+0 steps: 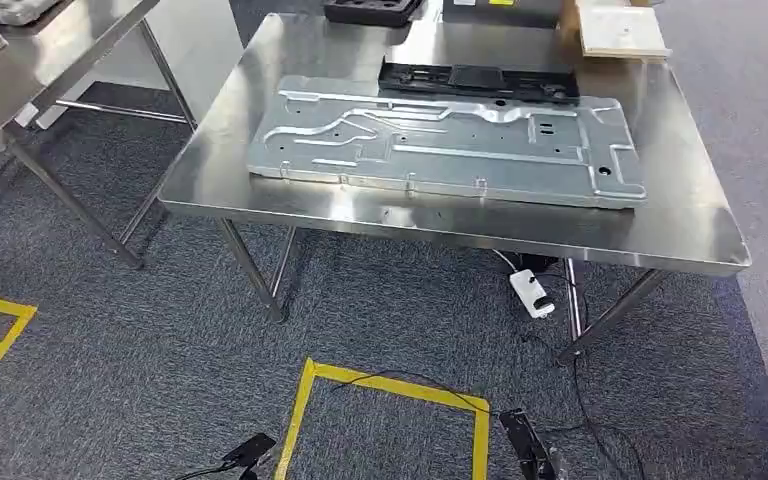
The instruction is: Take the parts from the cabinet and place them on the table.
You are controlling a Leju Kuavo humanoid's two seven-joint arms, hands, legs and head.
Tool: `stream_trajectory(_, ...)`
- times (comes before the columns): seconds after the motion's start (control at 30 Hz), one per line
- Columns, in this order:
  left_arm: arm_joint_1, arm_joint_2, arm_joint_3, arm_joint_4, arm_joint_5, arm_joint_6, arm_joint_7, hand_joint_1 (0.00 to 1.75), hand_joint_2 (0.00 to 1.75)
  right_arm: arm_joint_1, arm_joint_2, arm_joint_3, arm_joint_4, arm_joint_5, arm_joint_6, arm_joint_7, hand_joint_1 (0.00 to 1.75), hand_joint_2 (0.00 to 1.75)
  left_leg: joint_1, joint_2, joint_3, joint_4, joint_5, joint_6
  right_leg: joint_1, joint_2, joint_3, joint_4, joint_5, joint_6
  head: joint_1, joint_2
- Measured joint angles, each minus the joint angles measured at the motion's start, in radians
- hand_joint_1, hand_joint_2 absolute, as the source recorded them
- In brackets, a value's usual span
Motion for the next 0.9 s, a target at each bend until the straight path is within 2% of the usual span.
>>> stream_trajectory(0.03,-0.001,0.000,0.000,0.000,0.000,0.000,0.000,0.00,0.00,0.002,0.003,0.003,0.011,0.002,0.000,0.000,0.00,0.00,0.001,0.001,-0.003,0.001,0.012,-0.011,0.002,-0.001,-0.010,0.005,0.007,-0.009,0.001,0.000)
stream_trajectory(0.07,-0.001,-0.001,0.000,0.000,0.000,0.000,0.000,0.00,0.00,0.004,0.003,0.004,0.019,0.002,0.000,0.000,0.00,0.00,0.007,0.001,-0.006,0.000,0.021,-0.014,0.011,-0.001,-0.014,0.009,0.014,-0.015,0.001,0.000)
stream_trajectory(0.1,0.001,-0.001,0.000,0.000,0.000,0.000,0.000,0.00,0.00,0.009,0.005,0.005,0.028,0.002,0.000,0.000,0.00,0.00,0.009,0.001,-0.013,0.001,0.028,-0.022,0.006,-0.004,-0.031,0.006,0.025,-0.027,0.000,0.000)
stream_trajectory(0.13,0.003,-0.002,0.000,0.000,0.000,0.000,0.000,0.00,0.00,0.008,0.007,0.005,0.035,0.002,0.001,0.001,0.00,0.00,0.014,0.000,-0.024,0.020,0.000,-0.028,0.005,-0.006,-0.035,0.005,0.038,-0.040,0.003,0.000)
stream_trajectory(0.17,0.003,-0.003,0.000,0.000,0.000,-0.001,0.000,0.00,0.00,0.009,0.007,0.006,0.040,0.002,0.000,0.002,0.00,0.00,0.015,0.000,-0.038,0.053,-0.055,-0.032,0.005,-0.007,-0.046,0.005,0.049,-0.046,-0.003,0.000)
stream_trajectory(0.2,0.005,-0.004,0.000,0.000,0.000,-0.001,0.000,0.00,0.00,0.008,0.007,0.006,0.045,0.002,0.000,0.003,0.00,0.00,0.016,0.000,-0.049,0.112,-0.122,-0.035,0.007,-0.007,-0.060,0.005,0.061,-0.052,-0.007,0.000)
stream_trajectory(0.23,0.003,-0.004,0.000,0.000,0.000,-0.001,0.001,0.00,0.00,0.006,0.007,0.006,0.049,0.003,0.005,0.008,0.00,0.00,0.017,0.000,-0.060,0.179,-0.175,-0.037,0.009,-0.007,-0.075,0.005,0.073,-0.055,-0.007,0.000)
stream_trajectory(0.27,0.002,-0.004,0.000,0.000,0.000,-0.001,0.001,0.00,0.00,0.006,0.007,0.008,0.054,0.005,0.010,0.019,0.00,0.00,0.017,0.000,-0.068,0.240,-0.206,-0.039,0.011,-0.006,-0.089,0.005,0.085,-0.056,-0.007,0.000)
stream_trajectory(0.3,0.001,-0.005,0.000,0.000,0.000,-0.002,0.002,0.00,0.00,0.008,0.007,0.010,0.059,0.006,0.023,0.032,0.00,0.00,0.017,0.000,-0.064,0.282,-0.207,-0.039,0.013,-0.006,-0.106,0.006,0.097,-0.056,-0.007,0.000)
stream_trajectory(0.33,0.001,-0.005,0.000,0.000,0.000,-0.004,0.003,0.00,0.00,0.011,0.007,0.013,0.066,0.008,0.036,0.051,0.00,0.00,0.017,0.000,-0.042,0.284,-0.178,-0.037,0.014,-0.007,-0.123,0.006,0.110,-0.055,-0.007,0.000)
stream_trajectory(0.37,0.001,-0.006,0.000,0.000,0.000,-0.006,0.008,0.00,0.00,0.014,0.008,0.016,0.072,0.008,0.055,0.073,0.00,0.00,0.017,0.000,-0.007,0.254,-0.138,-0.034,0.014,-0.007,-0.139,0.006,0.122,-0.053,-0.007,0.000)
stream_trajectory(0.4,-0.001,-0.006,0.000,0.000,-0.003,-0.010,0.012,0.00,0.00,0.018,0.009,0.018,0.079,0.006,0.078,0.106,0.00,0.00,0.017,0.000,0.045,0.194,-0.103,-0.032,0.012,-0.007,-0.155,0.007,0.135,-0.050,-0.007,0.000)
stream_trajectory(0.43,-0.006,-0.006,0.000,0.000,-0.005,-0.015,0.019,0.00,0.00,0.020,0.009,0.022,0.085,0.005,0.105,0.140,0.00,0.00,0.016,-0.001,0.108,0.116,-0.097,-0.028,0.012,-0.006,-0.167,0.007,0.147,-0.047,-0.007,0.000)
stream_trajectory(0.47,-0.014,-0.006,0.000,0.000,-0.011,-0.022,0.027,0.00,0.00,0.022,0.009,0.026,0.089,0.003,0.142,0.188,0.00,0.00,0.014,-0.002,0.182,0.026,-0.127,-0.023,0.013,-0.006,-0.172,0.008,0.156,-0.041,-0.009,0.000)
stream_trajectory(0.5,-0.026,-0.006,0.000,0.000,-0.022,-0.031,0.035,0.00,0.00,0.024,0.012,0.032,0.093,-0.001,0.202,0.256,0.00,0.00,0.008,-0.004,0.226,-0.067,-0.154,-0.017,0.014,-0.009,-0.177,0.007,0.169,-0.034,-0.007,0.000)
stream_trajectory(0.53,-0.036,-0.007,0.000,0.000,-0.031,-0.040,0.042,0.00,0.00,0.024,0.013,0.034,0.098,-0.009,0.254,0.309,0.00,0.00,0.006,-0.004,0.220,-0.071,-0.160,-0.014,0.013,-0.011,-0.180,0.002,0.183,-0.029,-0.008,0.000)
stream_trajectory(0.6,-0.048,-0.011,0.000,0.000,-0.054,-0.062,0.059,0.00,0.00,0.026,0.018,0.038,0.106,-0.038,0.398,0.427,0.00,0.00,0.001,-0.005,0.205,-0.072,-0.137,-0.002,0.012,-0.011,-0.180,-0.017,0.213,-0.015,-0.008,0.000)
stream_trajectory(0.63,-0.054,-0.017,0.000,0.000,-0.063,-0.072,0.067,0.00,0.00,0.028,0.019,0.040,0.112,-0.049,0.458,0.468,0.00,0.00,0.015,-0.002,0.197,-0.083,-0.117,0.006,0.010,-0.010,-0.185,-0.011,0.204,-0.009,-0.005,0.000)
stream_trajectory(0.67,-0.062,-0.026,-0.002,0.000,-0.071,-0.079,0.076,0.00,0.00,0.032,0.019,0.042,0.115,-0.052,0.498,0.493,0.00,0.00,0.010,0.003,0.187,-0.082,-0.102,0.010,0.009,-0.005,-0.194,0.005,0.158,-0.008,-0.005,0.000)
stream_trajectory(0.7,-0.071,-0.027,-0.003,0.000,-0.075,-0.085,0.080,0.00,0.00,0.036,0.025,0.048,0.117,-0.050,0.524,0.505,0.00,0.00,0.010,0.003,0.167,-0.081,-0.090,0.017,0.011,-0.005,-0.207,0.057,0.082,-0.008,-0.001,0.000)
stream_trajectory(0.73,-0.079,-0.030,-0.003,0.000,-0.077,-0.092,0.088,0.00,0.00,0.036,0.029,0.055,0.118,-0.039,0.541,0.505,0.00,0.00,0.008,0.003,0.150,-0.081,-0.077,0.026,0.010,-0.005,-0.222,0.132,0.012,-0.006,0.001,0.000)
stream_trajectory(0.77,-0.087,-0.034,-0.003,0.000,-0.076,-0.098,0.099,0.00,0.00,0.035,0.037,0.063,0.119,-0.016,0.558,0.499,0.00,0.00,0.005,0.004,0.138,-0.080,-0.062,0.028,0.009,-0.005,-0.235,0.212,-0.032,-0.003,-0.001,0.000)
stream_trajectory(0.8,-0.093,-0.036,-0.003,0.000,-0.074,-0.106,0.108,0.00,0.00,0.034,0.041,0.072,0.119,0.012,0.576,0.495,0.00,0.00,0.004,0.004,0.117,-0.080,-0.049,0.027,0.009,-0.005,-0.239,0.276,-0.035,0.000,0.000,0.000)
stream_trajectory(0.83,-0.095,-0.038,-0.003,0.000,-0.073,-0.111,0.114,0.00,0.00,0.032,0.044,0.084,0.119,0.038,0.589,0.490,0.00,0.00,0.004,0.004,0.099,-0.078,-0.039,0.026,0.009,-0.005,-0.233,0.308,0.005,0.001,0.001,0.000)
stream_trajectory(0.87,-0.095,-0.039,-0.003,0.000,-0.073,-0.114,0.119,0.00,0.00,0.032,0.050,0.097,0.119,0.063,0.601,0.487,0.00,0.00,0.004,0.005,0.079,-0.075,-0.027,0.022,0.008,-0.005,-0.220,0.313,0.076,0.003,0.001,0.000)
stream_trajectory(0.9,-0.094,-0.039,-0.003,0.000,-0.073,-0.118,0.121,0.00,0.00,0.031,0.051,0.112,0.120,0.089,0.616,0.486,0.00,0.00,0.005,0.005,0.060,-0.069,-0.018,0.018,0.006,-0.005,-0.191,0.292,0.121,0.003,0.000,0.000)
